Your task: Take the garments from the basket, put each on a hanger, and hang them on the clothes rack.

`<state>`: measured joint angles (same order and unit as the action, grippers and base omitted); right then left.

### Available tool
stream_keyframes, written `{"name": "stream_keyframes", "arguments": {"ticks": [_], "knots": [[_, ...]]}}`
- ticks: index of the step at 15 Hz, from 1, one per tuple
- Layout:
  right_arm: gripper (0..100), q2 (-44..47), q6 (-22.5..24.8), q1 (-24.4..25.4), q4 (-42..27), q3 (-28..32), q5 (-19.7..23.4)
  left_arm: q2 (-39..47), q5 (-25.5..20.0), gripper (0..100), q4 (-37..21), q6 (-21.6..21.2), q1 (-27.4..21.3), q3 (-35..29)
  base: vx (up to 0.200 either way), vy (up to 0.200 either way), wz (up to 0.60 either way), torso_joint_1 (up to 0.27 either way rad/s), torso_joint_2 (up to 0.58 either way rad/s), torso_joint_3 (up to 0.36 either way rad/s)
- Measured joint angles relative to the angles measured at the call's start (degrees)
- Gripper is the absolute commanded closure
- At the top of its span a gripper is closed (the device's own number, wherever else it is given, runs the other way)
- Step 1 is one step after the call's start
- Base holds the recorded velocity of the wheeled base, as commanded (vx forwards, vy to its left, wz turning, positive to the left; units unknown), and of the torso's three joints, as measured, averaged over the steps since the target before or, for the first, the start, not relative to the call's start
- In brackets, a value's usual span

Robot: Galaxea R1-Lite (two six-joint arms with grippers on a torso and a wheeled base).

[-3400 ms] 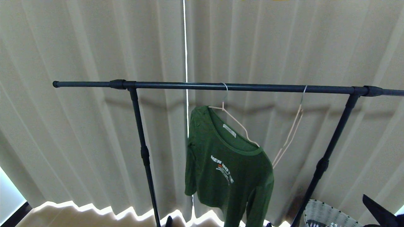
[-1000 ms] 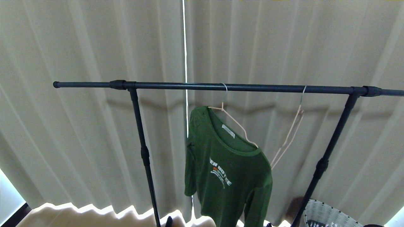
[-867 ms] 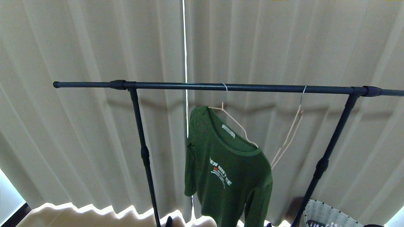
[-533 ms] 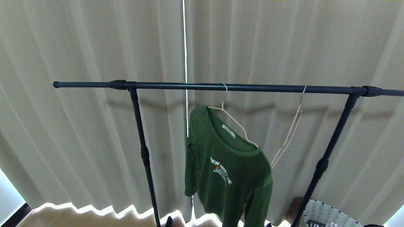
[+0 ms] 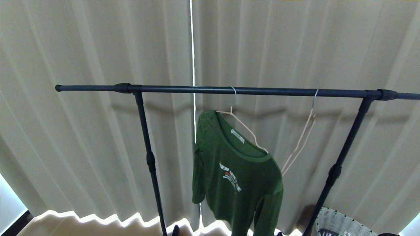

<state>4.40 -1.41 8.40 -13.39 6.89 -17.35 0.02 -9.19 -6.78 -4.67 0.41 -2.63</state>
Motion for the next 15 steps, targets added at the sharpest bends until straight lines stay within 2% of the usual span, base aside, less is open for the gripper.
{"name": "stream_keyframes", "arguments": {"ticks": [5,6,7,8,9,11,13,15], "knots": [[0,0.89,1.60,-14.74,-0.11,0.00,-0.55,0.00,-0.05,0,0.00,-0.26,0.02,0.00,0.000,0.000,0.00,0.000,0.00,0.000],[0,0.85,1.39,-16.71,0.45,-0.11,1.15,0.00,-0.05,0,0.00,-0.39,0.00,0.00,0.000,0.000,0.00,0.000,0.00,0.000],[0,0.83,1.28,-17.32,1.01,-0.45,5.23,0.00,-0.05,0,0.00,-0.57,0.00,0.00,0.000,0.000,0.00,0.000,0.00,0.000],[0,0.80,1.15,-16.93,2.35,-0.83,9.74,0.00,-0.05,0,0.00,-0.68,0.00,0.00,0.000,0.000,0.00,0.000,0.00,0.000],[0,0.74,1.12,-15.53,5.36,-1.79,16.57,0.00,-0.05,0,0.00,-0.66,0.00,0.00,0.000,0.000,0.00,0.000,0.00,0.000],[0,0.00,1.44,-11.31,9.84,-4.06,23.77,0.00,-0.05,0,0.00,-0.63,-0.01,0.00,0.000,0.000,0.00,0.000,0.00,0.000],[0,-1.84,1.99,-8.50,10.50,-4.89,26.98,0.00,-0.05,0,0.00,-1.05,0.02,0.00,0.000,0.000,0.00,0.000,0.00,0.000],[0,-3.25,-0.99,-8.40,10.83,-5.22,22.81,0.00,-0.09,0,0.00,-2.28,0.00,0.00,-0.200,0.000,0.00,0.005,0.00,0.002]]}}
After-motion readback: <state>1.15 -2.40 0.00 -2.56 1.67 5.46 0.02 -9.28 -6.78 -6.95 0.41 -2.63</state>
